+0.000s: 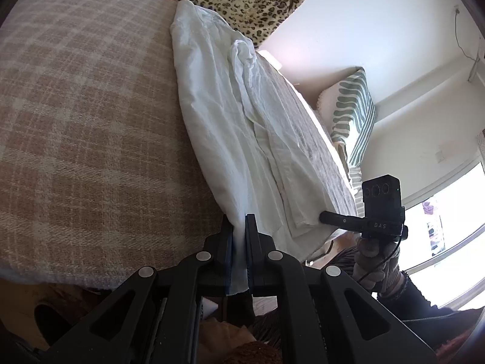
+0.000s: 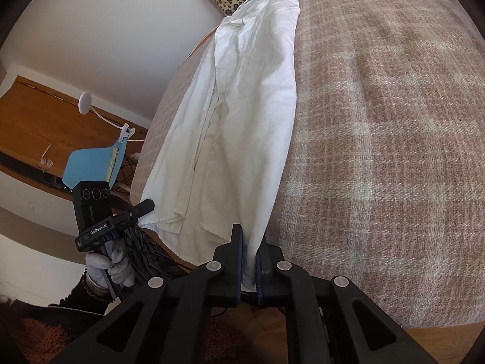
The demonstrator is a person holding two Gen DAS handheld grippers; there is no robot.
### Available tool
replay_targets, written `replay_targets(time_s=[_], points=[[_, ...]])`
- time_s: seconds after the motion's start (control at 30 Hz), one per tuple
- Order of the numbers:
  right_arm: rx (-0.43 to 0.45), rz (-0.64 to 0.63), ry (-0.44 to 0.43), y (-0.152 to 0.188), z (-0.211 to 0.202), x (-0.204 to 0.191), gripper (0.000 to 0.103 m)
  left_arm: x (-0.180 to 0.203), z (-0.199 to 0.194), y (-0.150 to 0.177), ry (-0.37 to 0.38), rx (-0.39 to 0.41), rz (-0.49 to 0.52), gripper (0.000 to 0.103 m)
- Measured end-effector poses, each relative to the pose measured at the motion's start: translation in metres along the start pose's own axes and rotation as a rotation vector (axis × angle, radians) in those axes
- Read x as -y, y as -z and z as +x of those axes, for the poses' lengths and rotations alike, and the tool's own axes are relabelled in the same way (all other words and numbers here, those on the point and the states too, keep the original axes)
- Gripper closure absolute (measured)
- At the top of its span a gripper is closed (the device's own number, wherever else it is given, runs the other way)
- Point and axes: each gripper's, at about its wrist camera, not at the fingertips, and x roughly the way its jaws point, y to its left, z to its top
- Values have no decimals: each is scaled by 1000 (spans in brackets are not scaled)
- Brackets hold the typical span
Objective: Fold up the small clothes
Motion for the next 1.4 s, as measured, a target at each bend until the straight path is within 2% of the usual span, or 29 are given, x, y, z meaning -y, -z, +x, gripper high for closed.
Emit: replay_targets(time_s=[0.3,0.53,0.77,1.17,1.4], points=[[127,83,-185,-23,-28,4,98,18,-10,-33,76,50,11,97],[201,79,-230,-55,-43,-4,98,28,-11,-68,97,88,23,97],[215,61,-207,-93,-28,-13,98,14,5,-99,68,109,4,97],[250,169,-119,-169,15,11,98,-30,49,-154,-31,111,-60,97],[238,219,-61,-183,30,32,98,-41,68,-159,-72,87,-65,97]])
